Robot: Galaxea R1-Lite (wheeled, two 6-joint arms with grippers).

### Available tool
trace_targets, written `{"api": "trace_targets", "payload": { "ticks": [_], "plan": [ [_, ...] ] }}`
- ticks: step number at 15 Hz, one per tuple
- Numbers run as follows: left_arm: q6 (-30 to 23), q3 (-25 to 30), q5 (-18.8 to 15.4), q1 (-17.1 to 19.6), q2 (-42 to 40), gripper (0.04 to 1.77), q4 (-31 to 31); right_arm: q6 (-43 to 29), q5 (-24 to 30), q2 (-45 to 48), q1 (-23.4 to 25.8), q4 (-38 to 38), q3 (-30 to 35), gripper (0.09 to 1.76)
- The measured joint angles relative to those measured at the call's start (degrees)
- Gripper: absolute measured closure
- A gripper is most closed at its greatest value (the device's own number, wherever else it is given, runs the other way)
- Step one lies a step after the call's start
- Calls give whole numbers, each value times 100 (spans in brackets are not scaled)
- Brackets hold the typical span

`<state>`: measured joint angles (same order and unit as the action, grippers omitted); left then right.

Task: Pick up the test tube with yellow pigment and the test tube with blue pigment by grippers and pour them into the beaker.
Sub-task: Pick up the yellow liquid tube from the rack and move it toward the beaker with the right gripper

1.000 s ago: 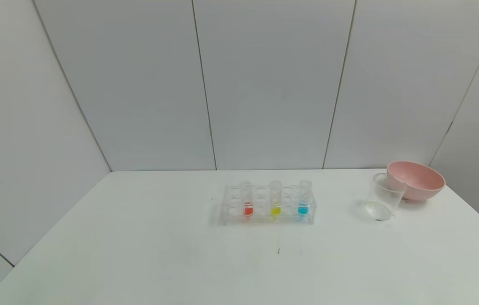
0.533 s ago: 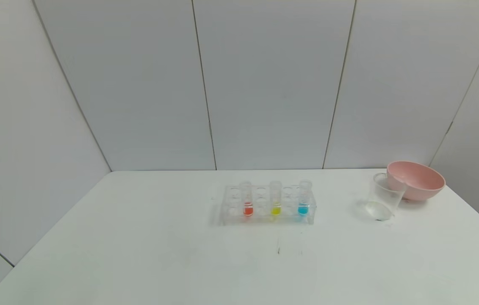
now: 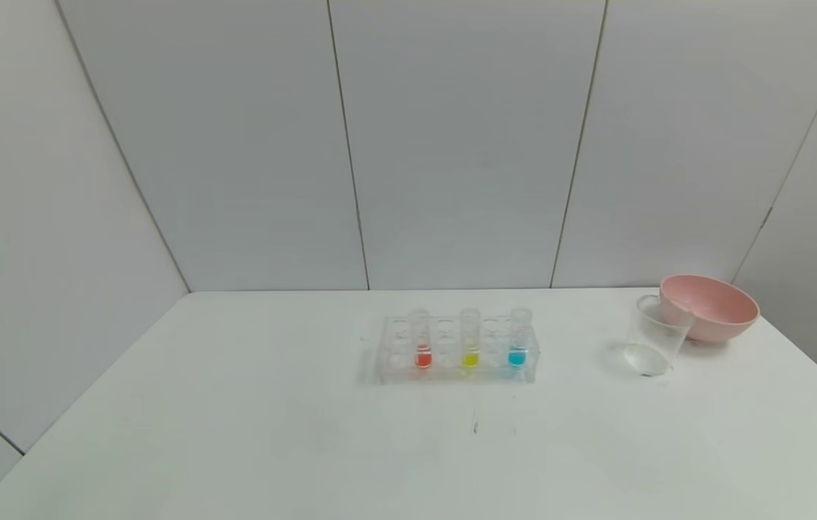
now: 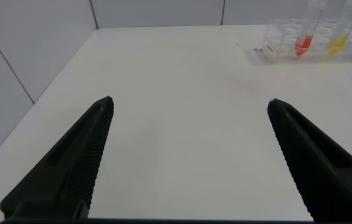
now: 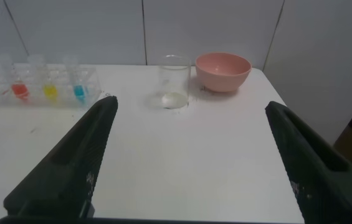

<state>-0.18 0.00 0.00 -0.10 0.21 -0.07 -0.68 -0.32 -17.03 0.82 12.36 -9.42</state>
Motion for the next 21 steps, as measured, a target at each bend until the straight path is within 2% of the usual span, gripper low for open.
{"api": "trace_targets", "payload": {
  "ticks": [4, 8, 12, 14, 16, 21],
  "plan": [
    [2, 0, 0, 0, 0, 5, 2, -163, 16, -1703, -9, 1393, -154, 14],
    [2, 0, 0, 0, 0, 5, 2, -210, 54, -3268, -79, 1922, -584, 14],
    [2, 0, 0, 0, 0, 5, 0, -446, -107, -4736, -585, 2666, -1113, 14],
    [0, 0, 0, 0, 0, 5, 2, -484, -575, -5527, -996, 3433, -1253, 14],
    [0, 0, 0, 0, 0, 5, 2, -501, -1296, -6262, -1699, 4068, -1336, 14],
    [0, 0, 0, 0, 0, 5, 2, -536, -3184, -7602, -3643, 4430, -1858, 14]
  ]
}}
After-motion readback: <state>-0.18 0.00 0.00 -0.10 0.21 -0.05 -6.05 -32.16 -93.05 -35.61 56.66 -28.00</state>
